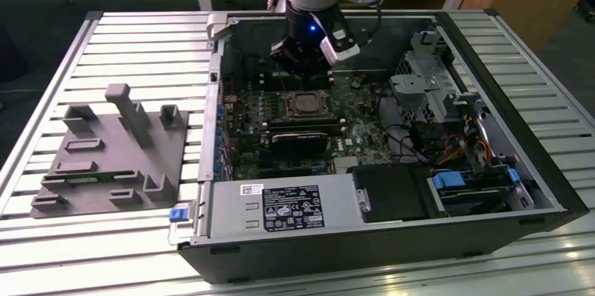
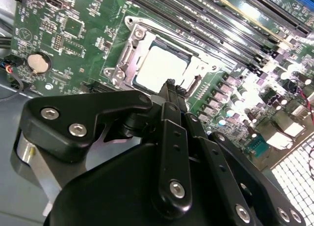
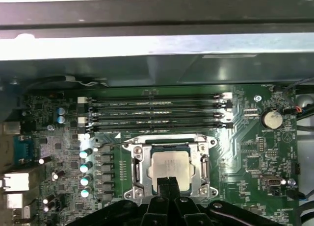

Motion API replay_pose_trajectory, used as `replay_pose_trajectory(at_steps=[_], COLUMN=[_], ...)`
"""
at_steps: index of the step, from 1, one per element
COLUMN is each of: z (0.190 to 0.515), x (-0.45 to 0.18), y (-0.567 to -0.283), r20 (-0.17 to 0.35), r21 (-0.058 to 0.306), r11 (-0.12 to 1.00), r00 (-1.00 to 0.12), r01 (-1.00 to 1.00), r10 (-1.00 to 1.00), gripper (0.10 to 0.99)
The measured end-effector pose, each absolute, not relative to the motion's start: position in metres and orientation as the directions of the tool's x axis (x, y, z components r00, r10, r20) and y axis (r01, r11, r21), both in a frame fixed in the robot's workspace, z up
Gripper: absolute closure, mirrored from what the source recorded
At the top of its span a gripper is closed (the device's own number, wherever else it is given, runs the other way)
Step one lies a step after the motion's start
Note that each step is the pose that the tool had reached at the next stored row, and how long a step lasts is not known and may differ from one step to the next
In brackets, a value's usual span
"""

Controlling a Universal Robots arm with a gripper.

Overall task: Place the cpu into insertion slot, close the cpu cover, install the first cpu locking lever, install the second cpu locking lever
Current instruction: 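Install the first cpu locking lever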

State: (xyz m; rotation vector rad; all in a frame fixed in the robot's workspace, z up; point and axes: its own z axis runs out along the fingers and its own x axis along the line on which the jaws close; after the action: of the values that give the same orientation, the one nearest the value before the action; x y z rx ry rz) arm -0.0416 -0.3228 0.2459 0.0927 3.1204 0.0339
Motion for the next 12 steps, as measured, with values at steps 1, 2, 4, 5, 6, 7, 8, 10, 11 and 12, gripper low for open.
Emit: replay_pose_trajectory(at_steps=[1, 2, 4, 5, 6, 7, 8, 10, 11, 12], z=[0.246, 0.246, 0.246, 0.246, 0.246, 0.246, 0.246, 0.246, 0.246, 0.246], x=[-0.043, -0.045, -0.049, -0.051, -0.053, -0.055, -0.057, -0.062, -0.064, -0.067], y=[-0.323, -0.323, -0.323, -0.323, -0.323, -0.323, -0.323, -0.323, -0.323, -0.323], r20=[-0.019, -0.02, -0.021, -0.021, -0.021, -0.022, -0.022, -0.023, -0.024, -0.025], r21=[0.022, 0.022, 0.022, 0.022, 0.022, 0.022, 0.023, 0.023, 0.023, 0.023], r11=[0.998, 0.998, 0.998, 0.998, 0.998, 0.998, 0.998, 0.998, 0.998, 0.998], r00=[-0.998, -0.998, -0.998, -0.998, -0.998, -0.998, -0.998, -0.998, -0.998, -0.998], r01=[0.059, 0.059, 0.059, 0.059, 0.059, 0.059, 0.059, 0.059, 0.059, 0.059], r10=[0.06, 0.06, 0.06, 0.06, 0.06, 0.059, 0.06, 0.06, 0.06, 0.06], gripper=[0.98, 0.98, 0.98, 0.98, 0.98, 0.98, 0.98, 0.98, 0.98, 0.98])
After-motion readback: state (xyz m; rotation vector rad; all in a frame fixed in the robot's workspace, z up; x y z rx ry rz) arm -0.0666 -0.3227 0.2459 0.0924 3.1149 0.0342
